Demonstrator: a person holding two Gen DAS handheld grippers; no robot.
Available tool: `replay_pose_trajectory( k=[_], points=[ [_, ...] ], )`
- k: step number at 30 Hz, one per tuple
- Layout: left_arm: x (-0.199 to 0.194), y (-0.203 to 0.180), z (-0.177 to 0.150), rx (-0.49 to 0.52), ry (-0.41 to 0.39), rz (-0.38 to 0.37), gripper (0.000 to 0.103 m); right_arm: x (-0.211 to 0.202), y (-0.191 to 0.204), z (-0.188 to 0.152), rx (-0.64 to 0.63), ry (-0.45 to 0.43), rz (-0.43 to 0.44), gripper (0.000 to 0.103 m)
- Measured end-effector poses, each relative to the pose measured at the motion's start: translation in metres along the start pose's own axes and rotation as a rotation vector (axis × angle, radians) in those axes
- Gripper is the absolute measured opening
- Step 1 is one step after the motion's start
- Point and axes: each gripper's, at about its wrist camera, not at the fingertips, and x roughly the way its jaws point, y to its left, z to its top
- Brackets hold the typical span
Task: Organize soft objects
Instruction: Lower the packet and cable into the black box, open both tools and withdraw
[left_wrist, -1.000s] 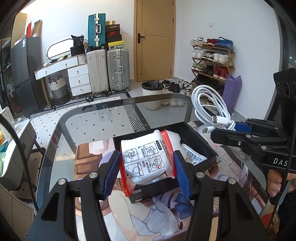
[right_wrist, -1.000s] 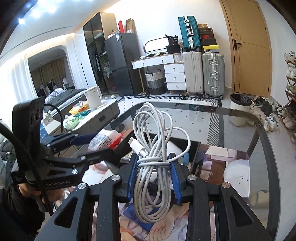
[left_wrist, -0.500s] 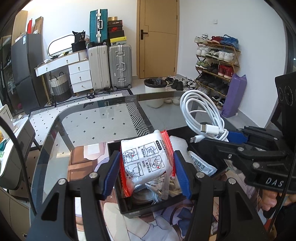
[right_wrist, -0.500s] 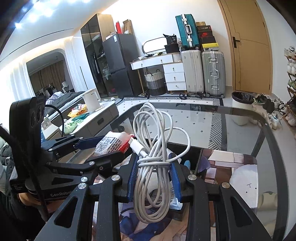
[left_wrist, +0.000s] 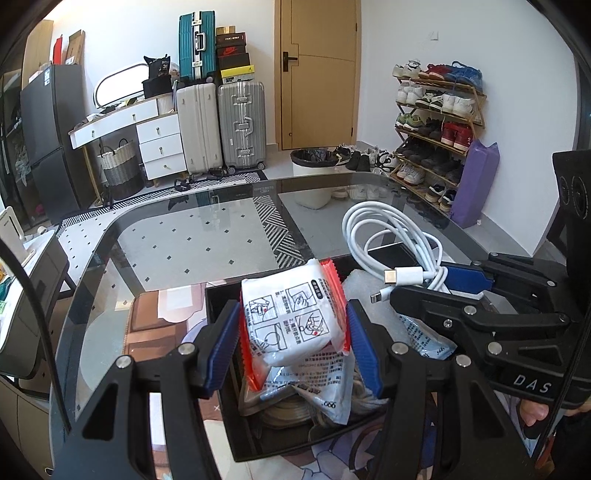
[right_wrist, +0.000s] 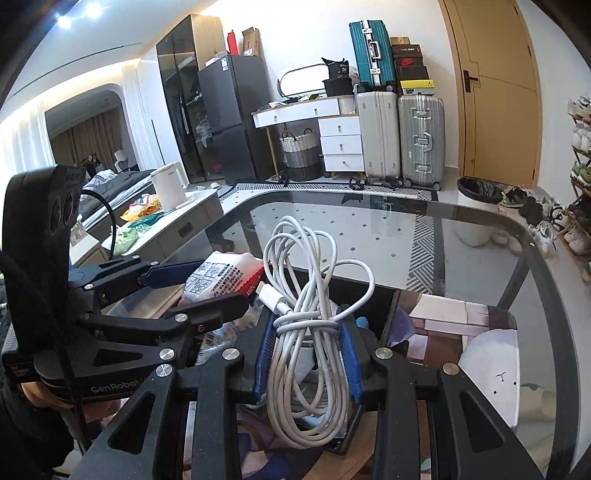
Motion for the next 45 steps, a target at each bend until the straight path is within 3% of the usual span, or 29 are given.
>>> replay_pose_trajectory(
  k=[6, 25, 29, 32, 34, 36, 38, 45],
  points=[
    [0.010, -0.004, 0.000, 0.028, 0.009, 0.027, 0.056, 0.017, -0.004, -0.005, 0.007, 0.025, -0.007, 0.033],
    [0.014, -0.002, -0.005, 0.013, 0.026, -0.012, 0.060, 0.021, 0.005, -0.011, -0.063, 0.032, -0.051, 0.034],
    [0.007, -0.002, -0.007, 0.019, 0.014, -0.004, 0.073, 0.008, 0.006, -0.013, -0.062, 0.008, -0.057, 0.050],
    [-0.004, -0.004, -0.008, 0.029, -0.018, -0.002, 0.081, -0.003, 0.008, -0.013, -0.066, -0.004, -0.071, 0.055],
    [-0.010, -0.005, -0.009, 0.035, -0.032, 0.015, 0.089, -0.012, 0.007, -0.016, -0.064, -0.020, -0.081, 0.067],
    [-0.017, -0.006, -0.011, 0.035, -0.055, 0.018, 0.097, -0.021, 0.007, -0.018, -0.060, -0.038, -0.079, 0.087],
    [-0.023, -0.006, -0.012, 0.034, -0.073, 0.005, 0.098, -0.032, 0.009, -0.021, -0.065, -0.060, -0.074, 0.095],
    [-0.041, -0.007, -0.025, 0.027, -0.107, 0.013, 0.103, -0.051, 0.017, -0.036, -0.068, -0.079, -0.091, 0.102]
  ],
)
